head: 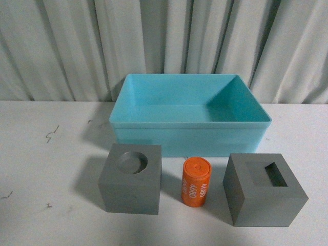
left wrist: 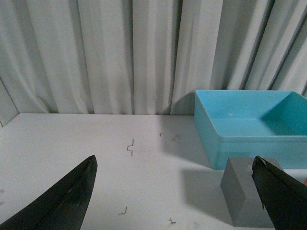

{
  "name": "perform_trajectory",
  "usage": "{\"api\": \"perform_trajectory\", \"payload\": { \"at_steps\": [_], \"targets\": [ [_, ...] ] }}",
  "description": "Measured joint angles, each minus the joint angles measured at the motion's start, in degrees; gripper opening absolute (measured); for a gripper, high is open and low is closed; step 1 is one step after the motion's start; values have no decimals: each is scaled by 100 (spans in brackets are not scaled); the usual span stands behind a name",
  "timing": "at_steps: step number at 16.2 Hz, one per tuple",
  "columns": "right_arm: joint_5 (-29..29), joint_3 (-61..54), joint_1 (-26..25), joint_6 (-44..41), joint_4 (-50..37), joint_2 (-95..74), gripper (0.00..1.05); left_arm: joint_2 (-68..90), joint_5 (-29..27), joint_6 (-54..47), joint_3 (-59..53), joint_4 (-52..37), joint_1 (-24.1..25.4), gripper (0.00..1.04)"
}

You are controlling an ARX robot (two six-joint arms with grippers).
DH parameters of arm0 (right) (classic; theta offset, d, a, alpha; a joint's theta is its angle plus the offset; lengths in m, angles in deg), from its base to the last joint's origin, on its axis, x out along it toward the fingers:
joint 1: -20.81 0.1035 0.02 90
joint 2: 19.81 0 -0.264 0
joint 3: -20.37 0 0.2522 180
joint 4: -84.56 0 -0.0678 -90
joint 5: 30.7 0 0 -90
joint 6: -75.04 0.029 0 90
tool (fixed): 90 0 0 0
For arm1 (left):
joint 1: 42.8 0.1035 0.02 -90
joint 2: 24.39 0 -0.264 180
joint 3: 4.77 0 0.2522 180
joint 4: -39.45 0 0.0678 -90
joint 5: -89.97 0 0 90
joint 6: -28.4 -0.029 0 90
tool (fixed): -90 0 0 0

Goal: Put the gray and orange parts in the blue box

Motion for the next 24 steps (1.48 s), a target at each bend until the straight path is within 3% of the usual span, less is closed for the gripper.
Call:
{"api": "perform_trajectory", "payload": {
  "at_steps": [11,12,13,14,15,16,17,24],
  "targets": [
    [0,0,0,-2,-2,0,98,0,0,0,0,0,0,98],
    [13,52,-11,39,278,-59,98,0,0,0,0,0,0,98],
    [326,695,-308,450,1545,-1150,98,0,2,-2,0,-2,0,98],
    [442,1126,-662,610,1438,-2306,98,0,-2,0,0,-4,0,98],
    [1021,1768,-734,520,236,-3755,98,0,2,-2,0,0,0,98],
    [1172,2090,-483,118,-1001,-5663,98,0,0,-2,0,-2,0,98],
    [1045,2096,-358,35,-1399,-6422,98,0,0,-2,0,-2,0,98],
    [726,2398,74,31,-2494,-8196,98,0,0,-2,0,-2,0,98]
  ]
}}
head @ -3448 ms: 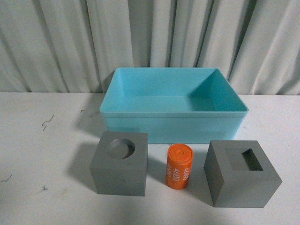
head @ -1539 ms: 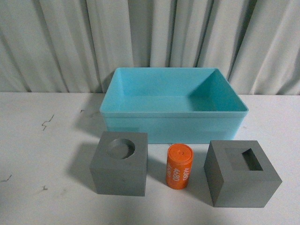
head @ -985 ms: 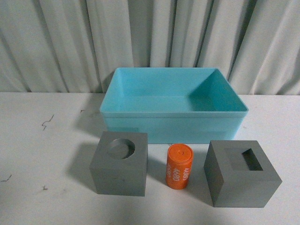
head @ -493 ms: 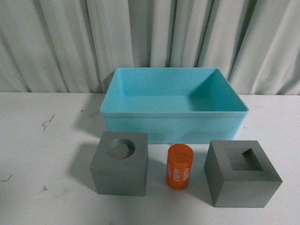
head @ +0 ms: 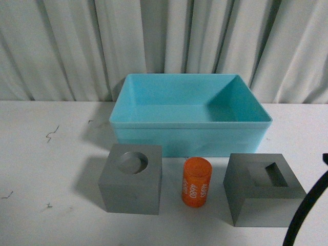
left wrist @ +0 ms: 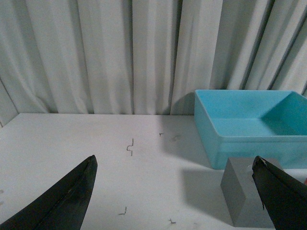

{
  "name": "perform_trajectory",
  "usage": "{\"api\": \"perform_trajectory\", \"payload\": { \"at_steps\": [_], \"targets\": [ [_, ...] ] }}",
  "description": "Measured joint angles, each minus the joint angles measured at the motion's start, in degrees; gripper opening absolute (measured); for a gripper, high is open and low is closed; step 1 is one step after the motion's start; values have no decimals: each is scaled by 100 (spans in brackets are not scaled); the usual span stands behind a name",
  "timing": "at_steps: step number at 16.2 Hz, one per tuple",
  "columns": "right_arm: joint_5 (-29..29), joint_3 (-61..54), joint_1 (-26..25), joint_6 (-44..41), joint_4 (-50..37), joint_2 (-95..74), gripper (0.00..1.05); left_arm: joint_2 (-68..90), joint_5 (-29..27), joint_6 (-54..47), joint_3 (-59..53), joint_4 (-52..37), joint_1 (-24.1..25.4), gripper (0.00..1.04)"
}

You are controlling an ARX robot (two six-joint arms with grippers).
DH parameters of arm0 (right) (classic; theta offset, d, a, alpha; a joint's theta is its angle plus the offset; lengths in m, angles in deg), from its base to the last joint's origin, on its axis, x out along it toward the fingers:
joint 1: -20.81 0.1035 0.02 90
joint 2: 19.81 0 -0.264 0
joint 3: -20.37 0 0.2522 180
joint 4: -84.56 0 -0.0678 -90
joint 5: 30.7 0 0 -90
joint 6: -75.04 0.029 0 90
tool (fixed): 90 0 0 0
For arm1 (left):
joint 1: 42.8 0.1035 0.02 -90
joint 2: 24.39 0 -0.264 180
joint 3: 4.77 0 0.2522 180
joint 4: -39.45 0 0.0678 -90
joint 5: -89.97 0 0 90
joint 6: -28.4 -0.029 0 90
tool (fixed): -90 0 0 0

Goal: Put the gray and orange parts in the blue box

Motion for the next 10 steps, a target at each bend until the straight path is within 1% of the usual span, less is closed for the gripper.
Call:
{"api": "perform_trajectory", "payload": {
  "at_steps": [4,10],
  "targets": [
    [-149,317,356,212,-385,-1032,98,0,0,2,0,0,0,98],
    [-291,951,682,625,-348,-2140,98,0,2,0,0,0,0,98]
  ]
}}
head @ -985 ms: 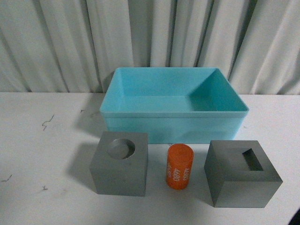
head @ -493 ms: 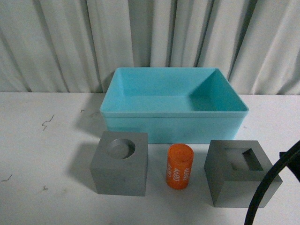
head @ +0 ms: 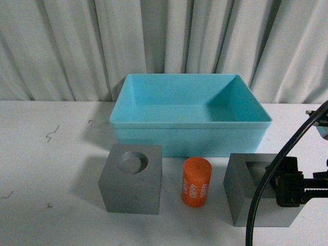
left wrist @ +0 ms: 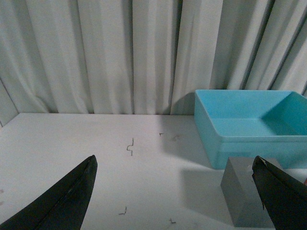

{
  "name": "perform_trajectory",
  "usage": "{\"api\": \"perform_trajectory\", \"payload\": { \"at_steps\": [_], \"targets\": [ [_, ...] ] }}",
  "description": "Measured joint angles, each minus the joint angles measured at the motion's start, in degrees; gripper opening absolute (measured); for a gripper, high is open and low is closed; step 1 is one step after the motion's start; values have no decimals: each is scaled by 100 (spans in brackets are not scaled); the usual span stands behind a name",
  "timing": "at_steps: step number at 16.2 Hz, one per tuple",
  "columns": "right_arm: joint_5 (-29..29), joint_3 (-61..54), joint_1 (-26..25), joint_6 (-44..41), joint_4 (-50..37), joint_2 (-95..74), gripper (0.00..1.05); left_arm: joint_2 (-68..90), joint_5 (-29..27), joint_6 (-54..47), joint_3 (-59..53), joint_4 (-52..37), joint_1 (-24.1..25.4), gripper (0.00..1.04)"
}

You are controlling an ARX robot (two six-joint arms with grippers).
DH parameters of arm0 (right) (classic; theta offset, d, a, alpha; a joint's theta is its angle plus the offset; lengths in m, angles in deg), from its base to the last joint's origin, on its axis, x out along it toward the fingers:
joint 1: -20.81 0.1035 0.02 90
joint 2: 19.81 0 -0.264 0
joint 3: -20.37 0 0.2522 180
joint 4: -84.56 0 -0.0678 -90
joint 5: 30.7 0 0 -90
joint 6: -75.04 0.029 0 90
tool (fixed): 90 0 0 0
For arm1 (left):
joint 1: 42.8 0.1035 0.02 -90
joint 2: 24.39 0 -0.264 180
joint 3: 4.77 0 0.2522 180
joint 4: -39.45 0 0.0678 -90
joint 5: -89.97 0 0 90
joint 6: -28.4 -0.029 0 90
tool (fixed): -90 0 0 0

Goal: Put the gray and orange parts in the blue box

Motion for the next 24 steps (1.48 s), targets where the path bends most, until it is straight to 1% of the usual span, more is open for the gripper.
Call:
{"api": "perform_trajectory", "payload": {
  "at_steps": [1,3,7,8,9,10,11,12,13,15,17,20,22,24],
  "targets": [
    [-22,81,48,127,70,-72,98,0,-2,0,0,2,0,98],
    [-50,138,103,251,125,-109,79,0,-2,0,0,0,0,98],
    [-22,118,90,437,271,4,35,0,0,0,0,0,0,98],
    [-26,9,57,446,387,199,25,0,0,0,0,2,0,98],
    [63,-107,-85,463,699,568,20,0,-2,0,0,0,0,98],
    [136,-131,-223,463,975,1010,19,0,-2,0,0,0,0,98],
    [348,-59,-459,466,1209,1685,19,0,-2,2,0,0,0,98],
    [529,227,-675,450,1331,2310,19,0,0,0,0,2,0,98],
    [693,719,-868,442,1307,2684,19,0,-2,0,0,0,0,98],
    [796,1593,-957,435,796,2551,19,0,0,2,0,0,0,98],
    [901,2334,-787,417,573,1694,19,0,-2,2,0,0,0,98],
    [743,3283,-413,483,774,59,19,0,-2,0,0,0,0,98],
    [636,3818,-236,533,894,-581,19,0,-2,0,0,0,0,98],
    [544,4072,-101,597,964,-1027,19,0,-2,2,0,0,0,98]
  ]
}}
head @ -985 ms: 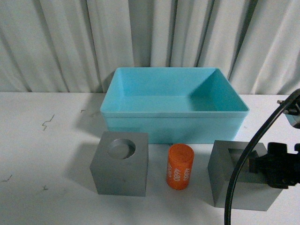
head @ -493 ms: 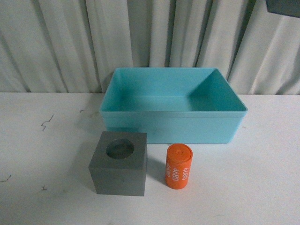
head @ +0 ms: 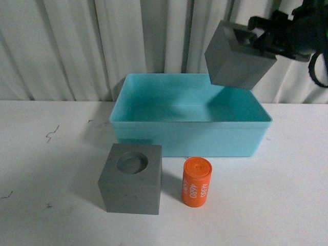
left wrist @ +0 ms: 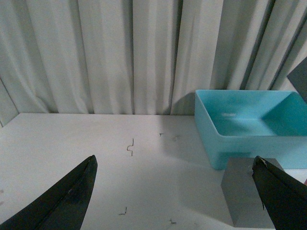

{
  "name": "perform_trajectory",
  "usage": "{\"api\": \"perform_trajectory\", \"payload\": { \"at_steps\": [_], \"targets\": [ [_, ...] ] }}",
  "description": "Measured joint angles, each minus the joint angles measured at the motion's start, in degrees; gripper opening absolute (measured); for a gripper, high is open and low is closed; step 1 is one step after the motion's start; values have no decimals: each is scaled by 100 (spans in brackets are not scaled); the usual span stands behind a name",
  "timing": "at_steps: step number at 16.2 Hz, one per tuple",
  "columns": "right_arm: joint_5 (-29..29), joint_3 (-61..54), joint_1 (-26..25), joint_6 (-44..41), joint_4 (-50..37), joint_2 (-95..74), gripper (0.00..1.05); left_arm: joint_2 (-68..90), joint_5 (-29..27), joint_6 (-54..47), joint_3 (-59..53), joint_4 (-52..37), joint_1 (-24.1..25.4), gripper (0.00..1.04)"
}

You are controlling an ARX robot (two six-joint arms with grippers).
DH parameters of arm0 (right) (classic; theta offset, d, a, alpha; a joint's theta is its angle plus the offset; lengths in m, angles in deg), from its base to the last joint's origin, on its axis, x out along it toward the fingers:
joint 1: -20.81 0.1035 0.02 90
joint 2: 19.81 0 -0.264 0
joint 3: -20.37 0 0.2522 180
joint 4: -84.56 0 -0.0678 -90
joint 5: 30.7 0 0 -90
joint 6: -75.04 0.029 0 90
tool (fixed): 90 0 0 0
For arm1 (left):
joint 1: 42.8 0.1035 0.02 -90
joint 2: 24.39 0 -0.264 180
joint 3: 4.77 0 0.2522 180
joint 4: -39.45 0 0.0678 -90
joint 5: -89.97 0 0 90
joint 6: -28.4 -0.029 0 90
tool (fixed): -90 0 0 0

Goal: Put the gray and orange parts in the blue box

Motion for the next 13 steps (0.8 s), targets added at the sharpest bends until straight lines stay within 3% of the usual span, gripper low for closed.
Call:
{"api": "perform_trajectory", "payload": {
  "at_steps": [4,13],
  "targets": [
    [-439,37,94,264,227,-605,19,0,0,0,0,0,0,98],
    [-619,70,76,485,356,-704,19,0,0,0,0,0,0,98]
  ]
}}
